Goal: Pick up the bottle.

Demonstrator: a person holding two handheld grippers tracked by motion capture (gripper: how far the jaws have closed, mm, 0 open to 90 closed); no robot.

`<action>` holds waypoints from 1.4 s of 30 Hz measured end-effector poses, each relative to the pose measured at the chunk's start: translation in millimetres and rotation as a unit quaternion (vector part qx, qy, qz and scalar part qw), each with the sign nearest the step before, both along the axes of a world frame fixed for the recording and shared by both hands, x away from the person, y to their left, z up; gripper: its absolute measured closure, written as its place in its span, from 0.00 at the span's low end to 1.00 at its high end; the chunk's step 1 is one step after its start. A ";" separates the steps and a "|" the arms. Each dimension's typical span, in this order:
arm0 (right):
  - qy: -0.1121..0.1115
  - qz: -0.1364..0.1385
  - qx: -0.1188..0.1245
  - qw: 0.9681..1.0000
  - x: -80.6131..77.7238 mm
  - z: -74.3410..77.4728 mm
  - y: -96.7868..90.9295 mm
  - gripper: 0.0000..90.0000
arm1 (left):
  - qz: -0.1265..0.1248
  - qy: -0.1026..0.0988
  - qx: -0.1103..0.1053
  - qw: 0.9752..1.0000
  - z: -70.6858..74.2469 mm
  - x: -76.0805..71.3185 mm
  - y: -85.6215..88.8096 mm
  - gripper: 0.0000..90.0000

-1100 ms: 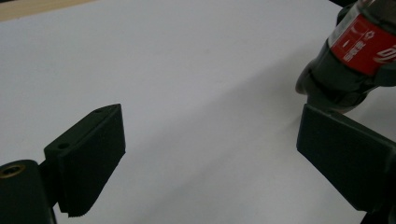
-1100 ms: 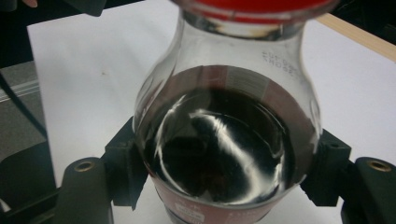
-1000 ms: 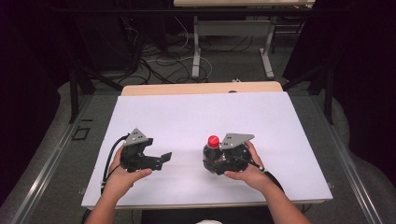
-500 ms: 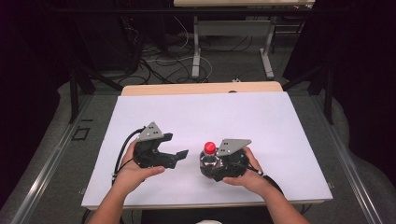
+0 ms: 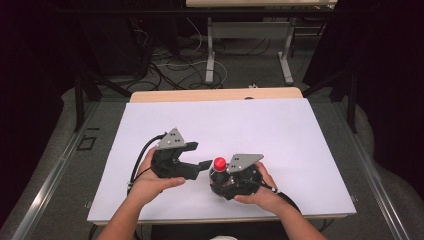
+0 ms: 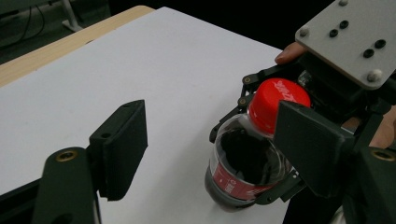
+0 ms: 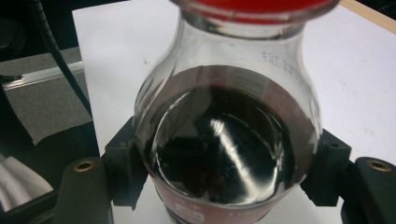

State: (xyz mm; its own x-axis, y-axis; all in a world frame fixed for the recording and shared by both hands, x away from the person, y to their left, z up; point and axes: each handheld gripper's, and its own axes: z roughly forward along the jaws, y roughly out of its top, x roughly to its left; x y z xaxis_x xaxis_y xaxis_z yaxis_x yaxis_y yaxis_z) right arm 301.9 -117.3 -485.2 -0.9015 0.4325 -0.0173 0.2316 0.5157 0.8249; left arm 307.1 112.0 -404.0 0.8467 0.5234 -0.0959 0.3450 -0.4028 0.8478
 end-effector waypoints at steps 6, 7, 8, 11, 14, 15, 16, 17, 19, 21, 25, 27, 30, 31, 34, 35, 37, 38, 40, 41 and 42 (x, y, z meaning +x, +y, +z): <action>-0.002 -0.026 0.000 1.000 -3.7 1.1 3.6 0.33 | -0.009 0.004 -0.002 1.000 2.3 0.7 -4.0 0.34; -0.005 -0.032 -0.002 0.999 -4.6 1.7 3.5 0.33 | -0.009 0.005 -0.005 1.000 2.8 0.6 -4.5 0.34; -0.002 -0.037 -0.004 0.999 -5.8 2.1 3.5 0.33 | -0.007 0.003 -0.008 1.000 2.9 0.6 -5.5 0.35; -0.005 -0.058 -0.002 0.998 -9.3 2.4 3.3 0.33 | -0.011 0.001 -0.004 1.000 4.5 0.6 -8.2 0.36; 0.003 -0.069 -0.001 0.998 -10.6 2.1 2.4 0.33 | -0.023 0.011 0.001 1.000 5.5 -0.1 -11.7 0.38; 0.003 -0.069 -0.001 0.998 -10.6 2.1 2.4 0.33 | -0.029 0.011 0.005 0.999 6.1 -0.1 -12.4 0.38; 0.012 -0.071 -0.003 0.997 -11.7 2.2 1.9 0.33 | -0.033 0.012 0.006 0.999 6.3 -0.5 -13.9 0.38; 0.010 -0.075 0.002 0.997 -12.0 0.5 2.3 0.33 | -0.042 0.017 0.004 0.999 6.6 -0.8 -15.1 0.39; 0.013 -0.076 0.001 0.997 -12.4 0.3 2.4 0.33 | -0.064 0.021 0.006 0.998 7.0 -0.5 -17.7 0.42; 0.017 -0.080 0.000 0.997 -12.9 0.6 2.7 0.33 | -0.075 0.025 0.015 0.997 7.0 -0.2 -21.0 0.43; 0.014 -0.074 -0.002 0.997 -14.3 0.9 2.9 0.33 | -0.091 0.031 0.015 0.995 5.5 4.7 -25.2 0.48; 0.014 -0.066 0.000 0.998 -14.4 0.8 2.9 0.33 | -0.115 0.044 0.002 0.992 4.3 10.5 -26.7 0.50; 0.016 -0.058 0.002 0.998 -14.9 0.8 3.1 0.33 | -0.127 0.050 0.000 0.991 3.9 13.3 -28.6 0.53; 0.016 -0.057 0.004 0.998 -15.5 0.3 4.0 0.33 | -0.132 0.051 0.000 0.990 3.9 14.5 -29.6 0.55; 0.023 -0.056 0.005 0.998 -14.8 0.6 4.0 0.33 | -0.141 0.056 0.003 0.988 3.7 17.0 -33.0 0.59; 0.025 -0.056 0.006 0.998 -14.6 0.7 3.8 0.33 | -0.142 0.060 0.002 0.988 3.4 17.2 -34.0 0.61; 0.021 -0.059 0.012 0.998 -14.4 0.0 4.0 0.33 | -0.145 0.063 0.004 0.987 2.8 16.9 -35.9 0.63; 0.019 -0.061 0.010 0.998 -14.5 -0.1 3.8 0.33 | -0.146 0.061 0.006 0.987 1.9 16.4 -37.3 0.66; 0.028 -0.058 0.006 0.998 -13.8 -0.4 2.9 0.33 | -0.138 0.056 0.010 0.989 1.4 14.6 -38.9 0.67; 0.028 -0.058 0.006 0.998 -13.8 -0.4 2.9 0.33 | -0.136 0.052 0.014 0.989 1.5 13.7 -39.6 0.67; 0.023 -0.063 0.011 0.998 -13.5 -1.8 3.0 0.33 | -0.133 0.050 0.016 0.990 1.3 12.9 -40.3 0.67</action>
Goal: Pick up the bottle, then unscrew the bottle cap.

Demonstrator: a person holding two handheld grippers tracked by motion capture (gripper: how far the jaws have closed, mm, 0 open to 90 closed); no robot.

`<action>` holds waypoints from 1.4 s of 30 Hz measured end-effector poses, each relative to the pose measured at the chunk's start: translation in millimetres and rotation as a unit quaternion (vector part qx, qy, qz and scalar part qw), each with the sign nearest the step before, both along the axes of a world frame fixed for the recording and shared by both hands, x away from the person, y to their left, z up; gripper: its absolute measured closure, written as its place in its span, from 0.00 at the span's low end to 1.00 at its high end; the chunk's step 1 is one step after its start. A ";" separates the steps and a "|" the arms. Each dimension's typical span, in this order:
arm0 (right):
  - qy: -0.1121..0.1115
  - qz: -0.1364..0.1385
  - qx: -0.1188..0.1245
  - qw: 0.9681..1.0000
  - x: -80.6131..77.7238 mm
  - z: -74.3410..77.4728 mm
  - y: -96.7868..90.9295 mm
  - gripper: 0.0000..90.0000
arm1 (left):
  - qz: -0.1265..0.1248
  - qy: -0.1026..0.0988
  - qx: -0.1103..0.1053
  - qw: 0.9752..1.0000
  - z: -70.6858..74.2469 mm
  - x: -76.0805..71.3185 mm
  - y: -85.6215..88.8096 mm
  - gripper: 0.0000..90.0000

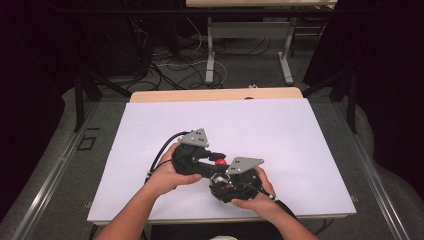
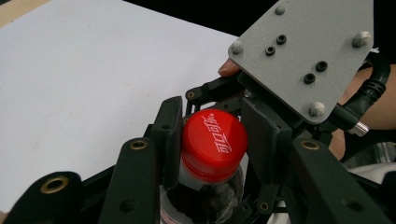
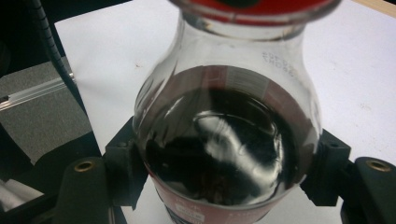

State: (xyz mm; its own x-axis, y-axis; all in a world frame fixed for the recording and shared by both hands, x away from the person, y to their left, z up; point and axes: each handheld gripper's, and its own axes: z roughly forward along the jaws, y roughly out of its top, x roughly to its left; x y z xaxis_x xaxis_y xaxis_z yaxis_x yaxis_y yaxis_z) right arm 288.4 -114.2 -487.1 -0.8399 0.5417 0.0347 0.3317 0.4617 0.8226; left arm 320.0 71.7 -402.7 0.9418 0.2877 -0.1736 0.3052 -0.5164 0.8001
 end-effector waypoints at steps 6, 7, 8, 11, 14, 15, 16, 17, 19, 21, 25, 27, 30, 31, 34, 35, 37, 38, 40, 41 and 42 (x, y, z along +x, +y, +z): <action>0.005 -0.005 0.008 1.000 0.0 1.0 -0.9 0.33 | 0.028 -0.004 -0.009 1.000 0.5 -3.4 -1.5 0.68; 0.005 -0.017 0.012 1.000 0.5 1.3 -0.5 0.33 | 0.036 -0.005 -0.010 0.999 0.6 -4.3 -2.2 0.68; 0.004 -0.023 0.010 1.000 0.8 1.8 -0.3 0.33 | 0.067 -0.008 -0.015 0.998 0.2 -8.3 -4.8 0.68; 0.005 -0.034 0.011 0.999 1.3 2.5 -0.1 0.33 | 0.101 -0.013 -0.017 0.995 -0.1 -12.5 -8.1 0.68; -0.001 -0.050 0.012 0.999 2.4 2.8 -0.3 0.33 | 0.147 -0.027 -0.011 0.989 0.8 -21.2 -15.6 0.68; -0.002 -0.052 0.009 0.999 2.3 3.1 -0.4 0.33 | 0.159 -0.032 -0.008 0.987 1.1 -23.9 -17.9 0.68; 0.000 -0.053 0.007 0.999 2.4 3.5 -0.7 0.33 | 0.173 -0.032 -0.008 0.984 1.0 -26.0 -19.8 0.68; 0.000 -0.053 0.007 0.999 2.4 3.5 -0.7 0.33 | 0.179 -0.030 -0.011 0.983 0.8 -26.7 -20.7 0.68; 0.001 -0.049 0.008 0.999 2.5 3.5 -1.4 0.33 | 0.184 -0.023 -0.009 0.983 1.4 -26.2 -20.8 0.68; -0.001 -0.050 0.006 0.999 2.2 3.7 -1.2 0.33 | 0.164 -0.011 -0.011 0.986 2.8 -22.0 -17.0 0.67; 0.004 -0.039 0.013 0.999 1.8 3.7 -0.6 0.33 | 0.132 -0.010 -0.020 0.991 5.6 -18.9 -9.6 0.59; 0.003 -0.034 0.012 0.999 1.2 4.3 -0.1 0.33 | 0.104 -0.015 -0.015 0.994 6.3 -14.7 -3.0 0.53; 0.011 -0.024 0.017 0.999 0.0 5.2 0.4 0.33 | 0.043 0.000 -0.025 0.999 5.8 -4.6 11.0 0.50; 0.010 -0.022 0.017 1.000 -0.3 5.3 0.4 0.33 | 0.043 0.000 -0.025 0.999 5.8 -4.6 11.0 0.52; 0.011 -0.017 0.019 1.000 -1.2 5.9 0.4 0.33 | 0.009 0.004 -0.028 1.000 4.0 -0.5 15.0 0.54; 0.012 -0.013 0.019 1.000 -1.6 6.5 0.2 0.33 | -0.003 0.004 -0.029 1.000 3.4 -0.2 14.8 0.56; 0.005 -0.004 0.021 1.000 -1.9 7.5 0.6 0.33 | -0.025 0.002 -0.029 0.999 2.1 0.9 13.8 0.58; 0.004 -0.003 0.022 1.000 -2.1 7.9 0.6 0.33 | -0.037 0.001 -0.033 0.999 1.1 2.1 13.4 0.58; 0.002 0.002 0.023 1.000 -1.8 8.0 0.6 0.33 | -0.055 0.006 -0.042 0.998 -0.7 5.8 14.4 0.57; 0.005 0.003 0.023 1.000 -2.0 8.1 0.4 0.33 | -0.061 0.010 -0.048 0.997 -1.6 7.9 15.5 0.57; 0.008 0.004 0.024 1.000 -2.1 8.0 0.2 0.33 | -0.066 0.012 -0.052 0.996 -2.2 9.5 16.4 0.58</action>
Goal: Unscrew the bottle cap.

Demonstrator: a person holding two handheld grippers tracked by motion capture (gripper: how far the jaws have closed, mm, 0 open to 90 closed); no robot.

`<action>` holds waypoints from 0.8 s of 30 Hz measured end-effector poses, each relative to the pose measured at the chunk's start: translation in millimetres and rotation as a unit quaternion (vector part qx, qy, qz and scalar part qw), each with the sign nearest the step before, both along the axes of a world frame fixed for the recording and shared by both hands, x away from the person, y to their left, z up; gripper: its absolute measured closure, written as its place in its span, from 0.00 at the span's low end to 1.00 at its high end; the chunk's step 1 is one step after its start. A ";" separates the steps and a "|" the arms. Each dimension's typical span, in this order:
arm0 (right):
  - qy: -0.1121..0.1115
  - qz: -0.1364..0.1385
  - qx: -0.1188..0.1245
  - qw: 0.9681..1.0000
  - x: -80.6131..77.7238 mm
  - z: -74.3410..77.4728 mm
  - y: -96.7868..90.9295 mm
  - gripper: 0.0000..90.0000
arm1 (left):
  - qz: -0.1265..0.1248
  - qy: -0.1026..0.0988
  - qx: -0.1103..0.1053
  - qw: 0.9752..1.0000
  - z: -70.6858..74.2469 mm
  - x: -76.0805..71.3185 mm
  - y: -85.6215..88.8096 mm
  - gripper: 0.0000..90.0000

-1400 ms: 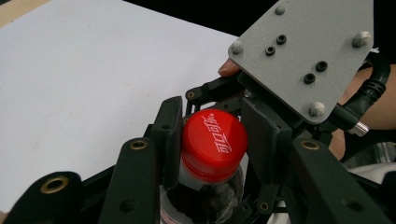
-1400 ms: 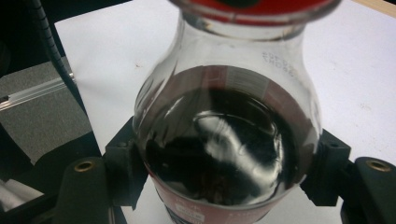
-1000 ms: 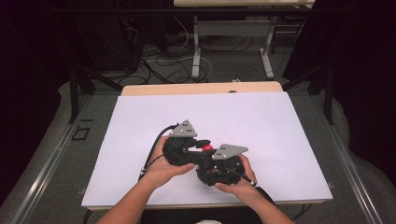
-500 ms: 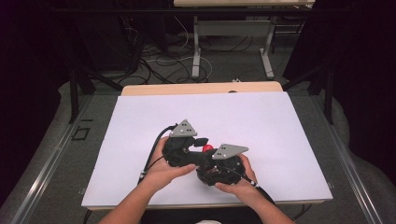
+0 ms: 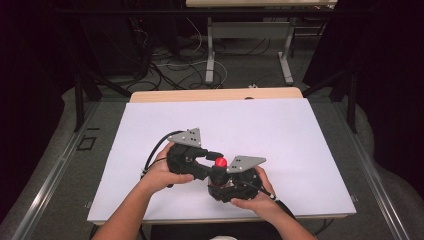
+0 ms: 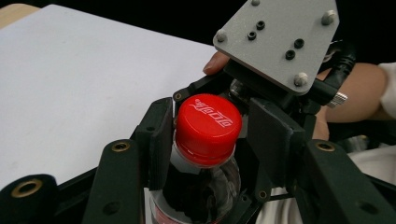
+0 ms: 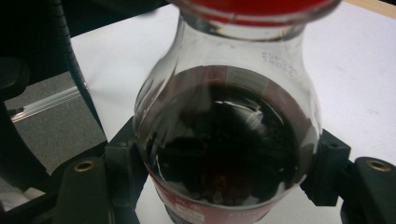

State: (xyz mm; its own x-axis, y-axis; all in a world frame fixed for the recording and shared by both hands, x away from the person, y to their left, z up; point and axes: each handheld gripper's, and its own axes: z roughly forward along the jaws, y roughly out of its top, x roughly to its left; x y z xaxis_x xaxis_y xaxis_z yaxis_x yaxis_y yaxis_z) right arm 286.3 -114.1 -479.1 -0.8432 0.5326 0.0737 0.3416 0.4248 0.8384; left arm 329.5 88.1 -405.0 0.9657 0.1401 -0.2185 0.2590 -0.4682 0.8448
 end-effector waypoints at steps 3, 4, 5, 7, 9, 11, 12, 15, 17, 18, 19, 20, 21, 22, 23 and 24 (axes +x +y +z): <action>0.006 0.005 -0.004 1.000 -0.2 0.2 -0.5 0.33 | 0.004 0.002 0.001 1.000 -1.8 2.1 0.0 0.64; 0.005 0.004 -0.004 1.000 0.1 0.0 -0.6 0.33 | 0.006 -0.001 0.002 1.000 -1.9 1.7 -0.2 0.64; 0.006 -0.002 0.001 1.000 0.5 -1.2 -0.3 0.33 | 0.011 -0.004 0.003 1.000 -1.9 0.9 -0.4 0.65; 0.007 -0.005 0.002 1.000 0.9 -1.3 -0.5 0.33 | 0.023 -0.022 0.005 0.999 -1.6 -2.8 -1.2 0.66; 0.010 -0.010 0.001 1.000 1.4 -0.7 -1.2 0.33 | 0.043 -0.035 0.008 0.998 -0.8 -7.9 -2.4 0.66; 0.002 -0.021 0.003 1.000 2.7 -1.3 -1.3 0.33 | 0.087 -0.057 0.018 0.994 1.8 -19.2 -6.8 0.68; 0.002 -0.021 0.003 1.000 2.7 -1.3 -1.3 0.33 | 0.087 -0.057 0.018 0.994 1.8 -19.2 -6.8 0.68; -0.002 -0.032 -0.014 0.999 1.1 0.9 -1.4 0.33 | 0.136 -0.079 0.026 0.987 2.9 -33.3 -13.5 0.68; -0.005 -0.038 -0.005 0.999 0.5 1.2 -1.2 0.33 | 0.170 -0.078 0.022 0.982 2.4 -40.3 -16.9 0.68; -0.008 -0.040 -0.009 0.999 0.4 1.4 -1.0 0.33 | 0.192 -0.079 0.022 0.978 2.0 -43.7 -18.7 0.68; -0.011 -0.045 -0.013 0.999 0.4 1.2 -0.4 0.33 | 0.233 -0.074 0.024 0.969 1.0 -50.8 -23.4 0.68; -0.011 -0.045 -0.013 0.999 0.4 1.2 -0.4 0.33 | 0.233 -0.074 0.024 0.969 1.0 -50.8 -23.4 0.68; -0.009 -0.047 -0.022 0.999 0.7 0.8 -0.1 0.33 | 0.248 -0.078 0.028 0.965 0.3 -54.4 -25.9 0.68; -0.009 -0.047 -0.022 0.999 0.7 0.8 -0.1 0.33 | 0.259 -0.081 0.030 0.962 -0.7 -57.7 -28.4 0.68; -0.011 -0.049 -0.017 0.999 0.8 -0.7 0.2 0.33 | 0.265 -0.086 0.031 0.960 -1.3 -58.9 -29.6 0.68; -0.010 -0.048 -0.017 0.999 1.1 -0.8 -0.2 0.33 | 0.267 -0.083 0.031 0.960 -1.4 -59.1 -29.9 0.68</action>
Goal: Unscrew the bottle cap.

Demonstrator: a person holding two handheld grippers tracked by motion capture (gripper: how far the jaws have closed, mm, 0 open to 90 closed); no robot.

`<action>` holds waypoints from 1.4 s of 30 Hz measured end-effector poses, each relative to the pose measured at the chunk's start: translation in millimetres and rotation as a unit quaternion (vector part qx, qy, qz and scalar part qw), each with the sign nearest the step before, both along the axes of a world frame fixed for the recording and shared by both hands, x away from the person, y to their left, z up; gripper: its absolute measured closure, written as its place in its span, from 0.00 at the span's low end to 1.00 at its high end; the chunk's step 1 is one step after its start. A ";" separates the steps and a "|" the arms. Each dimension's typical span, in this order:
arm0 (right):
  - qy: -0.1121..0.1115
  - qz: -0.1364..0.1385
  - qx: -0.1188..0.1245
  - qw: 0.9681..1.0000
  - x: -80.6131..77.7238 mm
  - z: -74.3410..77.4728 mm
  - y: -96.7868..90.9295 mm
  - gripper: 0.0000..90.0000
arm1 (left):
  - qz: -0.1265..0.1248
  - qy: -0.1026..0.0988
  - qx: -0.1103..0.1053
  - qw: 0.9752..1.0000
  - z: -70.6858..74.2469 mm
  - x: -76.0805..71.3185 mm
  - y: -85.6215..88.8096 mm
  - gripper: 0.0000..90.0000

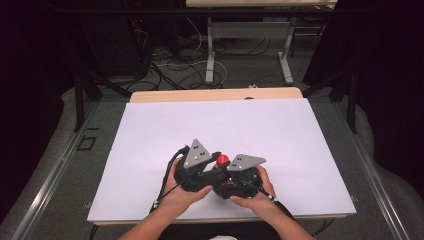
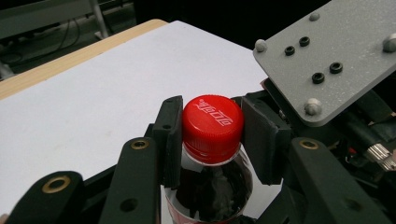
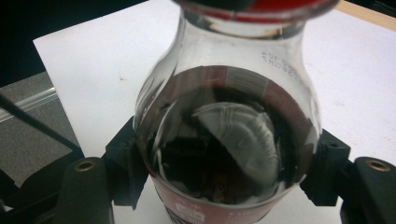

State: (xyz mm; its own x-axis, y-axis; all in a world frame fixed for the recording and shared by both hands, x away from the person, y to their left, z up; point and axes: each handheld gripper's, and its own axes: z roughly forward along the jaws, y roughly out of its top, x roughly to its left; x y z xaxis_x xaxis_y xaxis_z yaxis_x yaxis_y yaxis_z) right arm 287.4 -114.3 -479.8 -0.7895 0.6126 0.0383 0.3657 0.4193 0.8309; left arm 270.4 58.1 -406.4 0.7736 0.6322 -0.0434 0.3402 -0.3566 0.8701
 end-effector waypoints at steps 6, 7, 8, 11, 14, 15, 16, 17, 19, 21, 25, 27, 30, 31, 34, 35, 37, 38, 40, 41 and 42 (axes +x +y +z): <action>0.008 0.019 0.004 1.000 -1.1 3.8 -2.5 0.33 | -0.091 0.034 -0.003 0.995 7.8 17.3 12.6 0.55; 0.003 0.020 0.008 1.000 -1.4 3.4 -1.9 0.33 | -0.110 0.037 -0.004 0.993 9.8 21.0 15.9 0.55; 0.001 0.024 0.008 1.000 -1.8 3.5 -1.6 0.33 | -0.136 0.035 0.002 0.990 12.2 25.4 20.0 0.55; 0.008 0.035 0.008 0.999 -2.5 4.3 -1.1 0.33 | -0.197 0.046 0.004 0.979 14.5 34.1 25.0 0.55; 0.006 0.040 0.009 0.999 -3.8 3.4 1.7 0.33 | -0.233 0.043 0.014 0.971 14.5 40.1 25.0 0.55; 0.006 0.040 0.009 0.999 -3.8 3.4 1.7 0.33 | -0.240 0.044 0.013 0.970 14.0 41.6 24.5 0.55; 0.008 0.045 0.007 0.999 -4.1 3.1 2.6 0.33 | -0.256 0.047 0.010 0.966 13.2 45.6 24.4 0.55; 0.005 0.047 0.006 0.999 -4.1 2.6 2.9 0.33 | -0.256 0.047 0.010 0.966 13.2 45.6 24.4 0.55; 0.007 0.048 0.007 0.999 -4.6 2.3 3.3 0.33 | -0.269 0.055 -0.002 0.961 11.9 51.1 25.3 0.57; 0.009 0.049 0.008 0.999 -4.8 2.3 3.6 0.33 | -0.279 0.059 -0.012 0.958 10.2 55.5 26.2 0.59; 0.011 0.055 0.005 0.998 -4.6 2.3 3.7 0.33 | -0.271 0.054 -0.012 0.961 7.2 56.5 26.1 0.67; 0.007 0.046 0.009 0.999 -4.1 1.1 4.1 0.33 | -0.257 0.044 -0.007 0.965 7.0 53.1 25.3 0.68; 0.006 0.034 0.008 0.999 -4.1 1.4 3.7 0.33 | -0.195 0.036 -0.006 0.980 7.5 40.6 20.7 0.68; 0.006 0.029 0.008 1.000 -4.2 1.5 3.6 0.33 | -0.170 0.038 -0.008 0.985 7.9 36.2 18.6 0.68; 0.006 0.017 0.013 1.000 -4.5 2.4 2.8 0.33 | -0.108 0.032 -0.013 0.993 8.1 24.2 12.5 0.68; 0.005 0.015 0.010 1.000 -4.6 2.9 2.8 0.33 | -0.083 0.025 -0.010 0.996 8.3 18.6 9.4 0.68; 0.001 0.012 0.007 1.000 -5.3 3.3 3.5 0.33 | -0.018 0.014 -0.008 1.000 8.2 4.5 1.4 0.68; 0.003 0.009 0.009 1.000 -6.1 3.4 3.9 0.33 | -0.018 0.014 -0.008 1.000 8.2 4.5 1.4 0.68; 0.003 0.009 0.011 1.000 -5.9 3.6 3.7 0.33 | -0.009 0.008 -0.008 1.000 8.1 2.0 -0.2 0.68; 0.003 0.013 0.010 1.000 -5.4 3.7 3.5 0.33 | -0.010 0.010 -0.008 1.000 8.4 2.4 -0.1 0.66; 0.003 0.013 0.010 1.000 -5.4 3.7 3.5 0.33 | -0.017 0.006 -0.009 1.000 8.8 3.9 0.9 0.66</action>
State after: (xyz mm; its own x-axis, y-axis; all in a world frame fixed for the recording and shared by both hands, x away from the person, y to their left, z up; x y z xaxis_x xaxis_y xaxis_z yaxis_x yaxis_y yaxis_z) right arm 282.0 -110.7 -476.1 -0.8053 0.5904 0.0548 0.3591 0.4120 0.8374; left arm 274.3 59.0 -397.6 0.7944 0.6040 -0.0643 0.3389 -0.3530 0.8721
